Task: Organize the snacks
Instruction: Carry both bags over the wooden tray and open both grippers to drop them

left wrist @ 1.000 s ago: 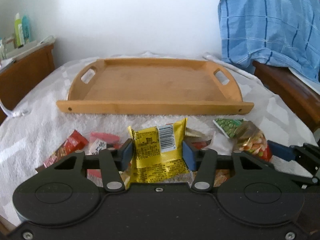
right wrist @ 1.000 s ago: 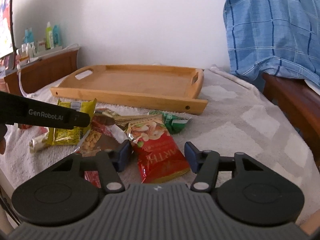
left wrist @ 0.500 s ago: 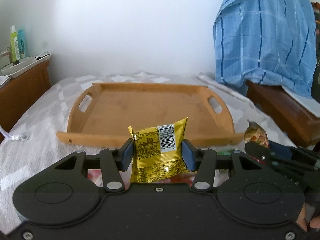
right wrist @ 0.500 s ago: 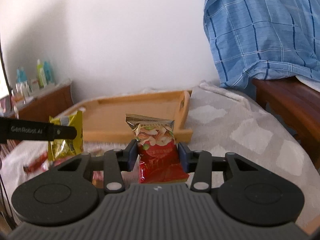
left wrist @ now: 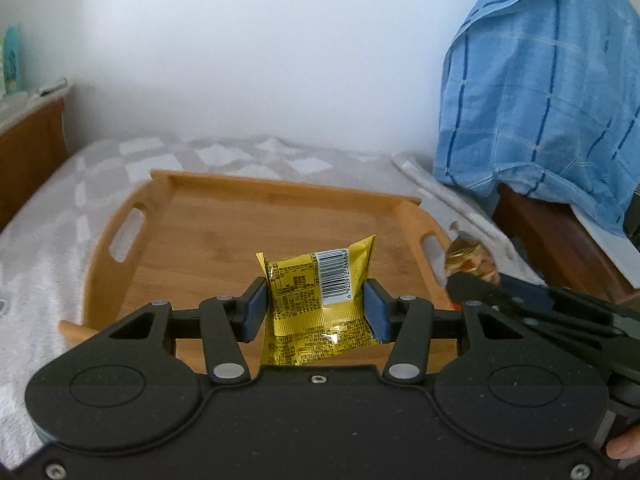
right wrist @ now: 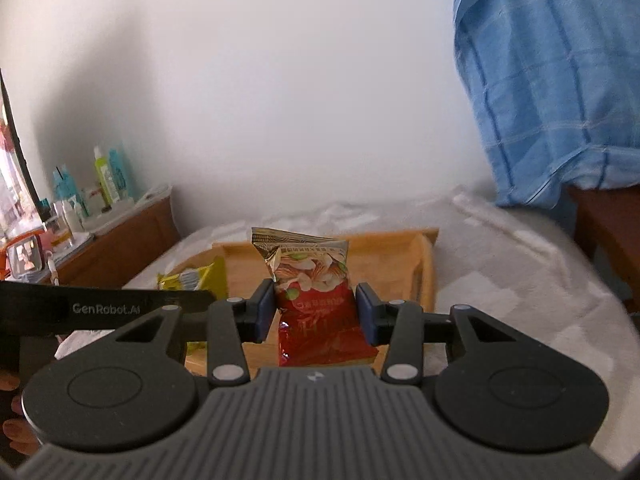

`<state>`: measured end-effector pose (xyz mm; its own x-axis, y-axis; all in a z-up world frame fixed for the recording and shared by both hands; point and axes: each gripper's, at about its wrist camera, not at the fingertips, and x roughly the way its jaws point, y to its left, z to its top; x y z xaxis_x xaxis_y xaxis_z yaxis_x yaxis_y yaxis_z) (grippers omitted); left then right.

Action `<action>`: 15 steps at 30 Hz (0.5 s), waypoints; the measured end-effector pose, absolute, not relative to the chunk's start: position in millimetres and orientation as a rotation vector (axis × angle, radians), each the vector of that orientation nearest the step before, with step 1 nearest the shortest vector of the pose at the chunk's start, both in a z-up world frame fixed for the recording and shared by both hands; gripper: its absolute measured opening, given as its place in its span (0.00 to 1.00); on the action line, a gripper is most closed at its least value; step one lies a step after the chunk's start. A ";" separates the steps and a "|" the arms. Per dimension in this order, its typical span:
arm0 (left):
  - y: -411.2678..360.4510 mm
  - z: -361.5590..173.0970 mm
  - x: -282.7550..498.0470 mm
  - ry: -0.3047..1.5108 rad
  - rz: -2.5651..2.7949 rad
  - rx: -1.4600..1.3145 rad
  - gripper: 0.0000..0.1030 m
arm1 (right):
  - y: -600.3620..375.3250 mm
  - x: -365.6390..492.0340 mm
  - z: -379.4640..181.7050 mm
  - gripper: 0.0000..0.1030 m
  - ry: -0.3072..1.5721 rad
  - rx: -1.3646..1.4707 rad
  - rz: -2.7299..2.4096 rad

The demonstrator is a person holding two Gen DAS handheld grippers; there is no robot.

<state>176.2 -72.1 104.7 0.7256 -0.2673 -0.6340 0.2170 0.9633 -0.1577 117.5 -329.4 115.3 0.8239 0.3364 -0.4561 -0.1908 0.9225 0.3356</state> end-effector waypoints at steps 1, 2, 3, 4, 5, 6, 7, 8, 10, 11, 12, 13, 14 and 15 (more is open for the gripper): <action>-73.0 101.5 183.2 0.726 -0.266 -0.075 0.47 | -329.4 125.8 112.4 0.46 0.562 0.288 0.293; -74.4 98.1 190.8 0.748 -0.263 -0.074 0.47 | -330.3 134.0 109.5 0.46 0.583 0.299 0.304; -75.9 94.8 197.8 0.769 -0.258 -0.072 0.47 | -331.1 140.2 106.6 0.46 0.597 0.308 0.312; -77.6 91.4 202.9 0.782 -0.256 -0.071 0.47 | -332.8 147.1 103.3 0.46 0.612 0.318 0.317; -80.0 87.2 207.5 0.792 -0.252 -0.068 0.47 | -334.5 153.0 100.4 0.46 0.624 0.327 0.319; -81.1 84.2 211.8 0.801 -0.248 -0.067 0.48 | -336.4 158.6 97.0 0.46 0.636 0.336 0.317; -83.0 81.0 214.7 0.808 -0.245 -0.065 0.48 | -338.3 163.7 93.3 0.46 0.654 0.347 0.311; -84.2 78.0 217.0 0.812 -0.243 -0.062 0.48 | -340.5 167.7 90.2 0.46 0.670 0.363 0.306; -86.6 73.4 220.9 0.818 -0.241 -0.052 0.48 | -343.2 172.0 84.8 0.46 0.694 0.395 0.309; -88.0 71.3 222.5 0.824 -0.241 -0.048 0.48 | -343.2 172.6 83.2 0.46 0.702 0.404 0.316; -89.6 68.8 224.2 0.828 -0.244 -0.044 0.48 | -343.1 173.8 82.2 0.46 0.707 0.406 0.323; -91.5 67.5 224.8 0.831 -0.246 -0.038 0.48 | -342.6 174.9 81.0 0.46 0.712 0.404 0.329; -93.4 65.4 226.0 0.833 -0.246 -0.030 0.48 | -341.5 175.3 79.7 0.46 0.718 0.400 0.328; -95.4 64.2 225.8 0.834 -0.246 -0.024 0.48 | -340.4 176.1 78.9 0.46 0.724 0.397 0.326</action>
<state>225.8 -95.4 64.2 0.6450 -0.2254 -0.7302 0.2067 0.9713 -0.1173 176.1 -340.4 78.9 0.7051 0.4193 -0.5718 -0.1500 0.8764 0.4576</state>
